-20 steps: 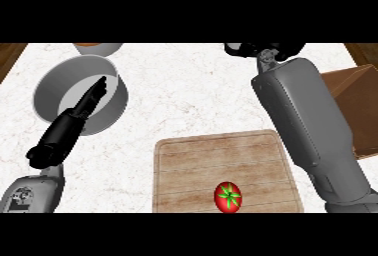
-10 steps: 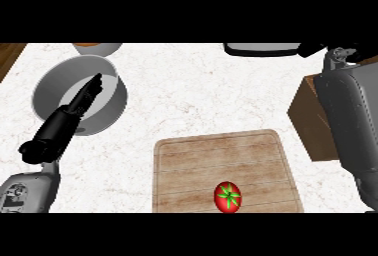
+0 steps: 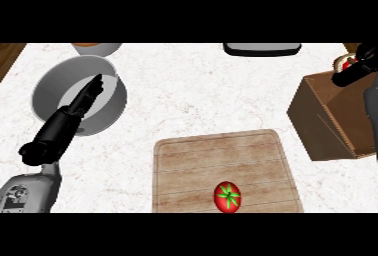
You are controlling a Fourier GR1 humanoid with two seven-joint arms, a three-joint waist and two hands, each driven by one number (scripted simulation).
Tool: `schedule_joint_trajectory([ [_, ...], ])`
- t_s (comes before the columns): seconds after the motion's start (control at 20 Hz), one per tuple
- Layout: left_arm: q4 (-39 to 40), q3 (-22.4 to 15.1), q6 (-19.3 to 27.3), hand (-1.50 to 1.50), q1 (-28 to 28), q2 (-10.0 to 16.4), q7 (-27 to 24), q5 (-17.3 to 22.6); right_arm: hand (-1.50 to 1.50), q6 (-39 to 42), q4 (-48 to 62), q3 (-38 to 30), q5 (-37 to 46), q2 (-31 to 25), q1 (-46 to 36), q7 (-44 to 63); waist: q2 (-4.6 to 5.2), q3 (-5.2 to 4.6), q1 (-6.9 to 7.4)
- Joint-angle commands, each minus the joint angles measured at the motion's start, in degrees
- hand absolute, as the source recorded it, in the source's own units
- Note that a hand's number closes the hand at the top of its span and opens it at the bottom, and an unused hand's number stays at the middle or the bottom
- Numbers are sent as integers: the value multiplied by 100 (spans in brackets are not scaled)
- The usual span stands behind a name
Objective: Pick the cupcake from the cutting board and place it in the cardboard box
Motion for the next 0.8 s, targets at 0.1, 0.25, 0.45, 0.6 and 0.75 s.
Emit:
schedule_joint_trajectory([
  [0.1, -74, 90, 4, 0, 21, 44, 9, -20, 150, 1007, -71, -320, -552, -315, 674, -132, -3, -2, 12],
  [0.25, -275, -99, 30, 0, 60, -113, 220, -76, -150, 1339, -152, -622, -1111, -370, 964, -592, -5, 1, 31],
  [0.45, 300, 6, 18, 0, -169, -58, -143, -153, -150, 1326, -610, -650, -1490, -269, 1039, -1170, 11, -1, 7],
  [0.6, -10, -89, -18, 0, 110, -118, -61, -124, -150, 525, -997, -955, -1584, -148, 1071, -1531, -2, 2, 19],
  [0.75, -84, 20, -50, 0, 235, -7, -140, -74, -150, -667, -1271, -1767, -2074, 309, 765, -1835, -41, 22, 51],
])
